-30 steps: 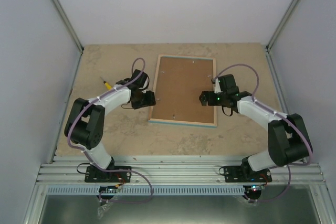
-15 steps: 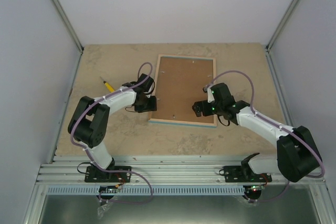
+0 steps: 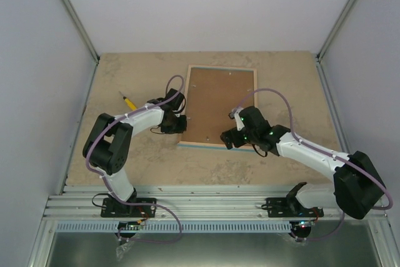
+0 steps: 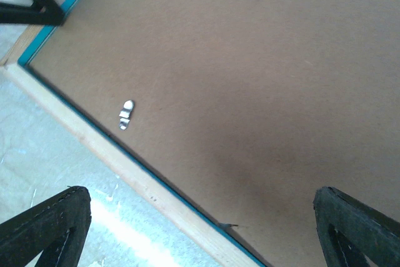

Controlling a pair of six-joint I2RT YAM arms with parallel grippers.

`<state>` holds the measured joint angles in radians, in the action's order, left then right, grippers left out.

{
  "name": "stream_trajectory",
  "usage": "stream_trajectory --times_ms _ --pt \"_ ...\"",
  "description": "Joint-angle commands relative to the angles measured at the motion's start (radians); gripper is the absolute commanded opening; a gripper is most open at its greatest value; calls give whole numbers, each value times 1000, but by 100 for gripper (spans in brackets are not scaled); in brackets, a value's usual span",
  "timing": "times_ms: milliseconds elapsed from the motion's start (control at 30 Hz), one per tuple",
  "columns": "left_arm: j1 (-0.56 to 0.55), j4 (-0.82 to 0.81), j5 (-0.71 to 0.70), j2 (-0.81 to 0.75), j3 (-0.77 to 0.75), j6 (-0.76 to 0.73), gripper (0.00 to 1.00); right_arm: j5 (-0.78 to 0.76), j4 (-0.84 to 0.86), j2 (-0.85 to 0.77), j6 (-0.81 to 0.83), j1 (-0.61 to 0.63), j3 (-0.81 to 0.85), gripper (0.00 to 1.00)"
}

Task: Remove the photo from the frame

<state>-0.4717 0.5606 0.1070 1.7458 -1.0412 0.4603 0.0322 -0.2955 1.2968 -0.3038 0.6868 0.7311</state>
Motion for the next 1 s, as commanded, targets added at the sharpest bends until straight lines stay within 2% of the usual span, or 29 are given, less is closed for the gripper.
stream_trajectory --times_ms 0,267,567,833,967 --pt "-5 -1 -2 -28 -15 18 5 -50 -15 -4 78 64 21 98" --pt "-5 55 -18 -99 -60 29 1 -198 -19 4 166 237 38 98" --pt "-5 108 -18 -164 -104 37 1 -587 -6 151 238 460 88 98" --pt "-4 146 -29 -185 -120 26 1 -902 5 306 277 544 148 98" --pt "-5 152 -18 -196 -122 26 1 -1029 90 364 366 551 152 97"
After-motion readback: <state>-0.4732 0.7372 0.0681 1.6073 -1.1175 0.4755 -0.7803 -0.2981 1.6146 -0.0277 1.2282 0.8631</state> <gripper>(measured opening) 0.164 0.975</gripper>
